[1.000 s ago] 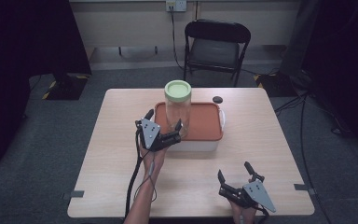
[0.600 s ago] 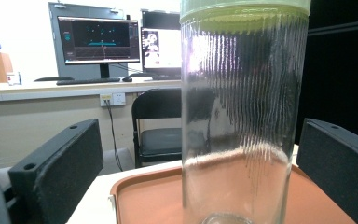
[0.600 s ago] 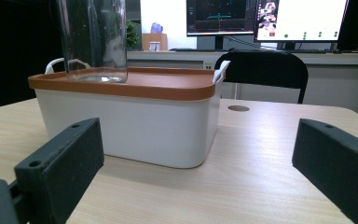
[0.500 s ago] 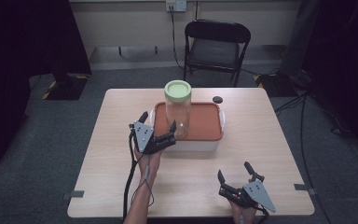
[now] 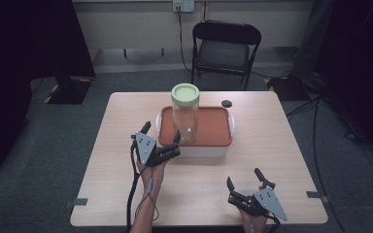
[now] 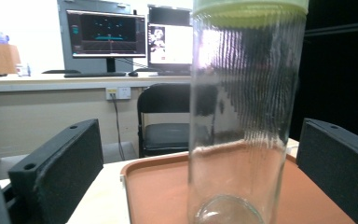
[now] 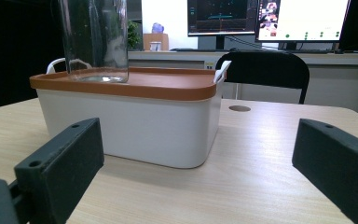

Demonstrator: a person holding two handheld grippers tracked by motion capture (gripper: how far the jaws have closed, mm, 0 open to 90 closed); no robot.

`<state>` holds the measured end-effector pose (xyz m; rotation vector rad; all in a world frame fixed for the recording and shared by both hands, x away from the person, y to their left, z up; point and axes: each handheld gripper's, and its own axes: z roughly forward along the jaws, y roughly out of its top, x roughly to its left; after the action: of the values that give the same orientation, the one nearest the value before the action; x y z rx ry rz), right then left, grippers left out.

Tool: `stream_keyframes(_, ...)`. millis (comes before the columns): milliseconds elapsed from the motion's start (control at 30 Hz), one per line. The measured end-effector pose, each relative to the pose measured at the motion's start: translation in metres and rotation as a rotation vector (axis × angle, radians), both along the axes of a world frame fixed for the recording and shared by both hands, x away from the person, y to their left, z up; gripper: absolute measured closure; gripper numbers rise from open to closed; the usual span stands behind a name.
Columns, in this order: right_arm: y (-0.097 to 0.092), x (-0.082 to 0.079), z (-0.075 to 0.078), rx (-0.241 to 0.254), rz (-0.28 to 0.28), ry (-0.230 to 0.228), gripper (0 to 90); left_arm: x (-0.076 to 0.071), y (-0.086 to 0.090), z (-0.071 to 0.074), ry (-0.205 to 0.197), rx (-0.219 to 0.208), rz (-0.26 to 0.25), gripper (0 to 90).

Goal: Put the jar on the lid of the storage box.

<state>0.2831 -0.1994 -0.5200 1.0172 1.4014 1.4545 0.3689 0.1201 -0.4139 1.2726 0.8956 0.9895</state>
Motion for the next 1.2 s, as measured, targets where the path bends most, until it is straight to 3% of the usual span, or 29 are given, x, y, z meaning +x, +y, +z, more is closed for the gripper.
stream_keyframes(167, 0.0, 0.0, 0.0, -0.002, -0.001, 0.001, 1.2, -0.004, 0.004, 0.0, -0.005, -0.007, 0.009, 0.1)
stream_keyframes(367, 0.0, 0.0, 0.0, -0.003, -0.004, 0.002, 1.2, -0.007, 0.004, -0.002, 0.007, 0.015, 0.005, 0.0)
stream_keyframes(667, 0.0, 0.0, 0.0, -0.003, -0.005, 0.002, 1.2, -0.015, 0.006, 0.002, -0.024, 0.005, -0.004, 0.0)
stream_keyframes(1100, 0.001, 0.0, 0.0, -0.005, -0.006, 0.003, 1.2, -0.026, 0.014, 0.0, -0.036, 0.017, 0.005, 0.0)
stream_keyframes(1200, 0.001, 0.0, 0.0, -0.005, -0.006, 0.003, 1.2, -0.027, 0.019, 0.0, -0.03, 0.004, 0.006, 0.0)
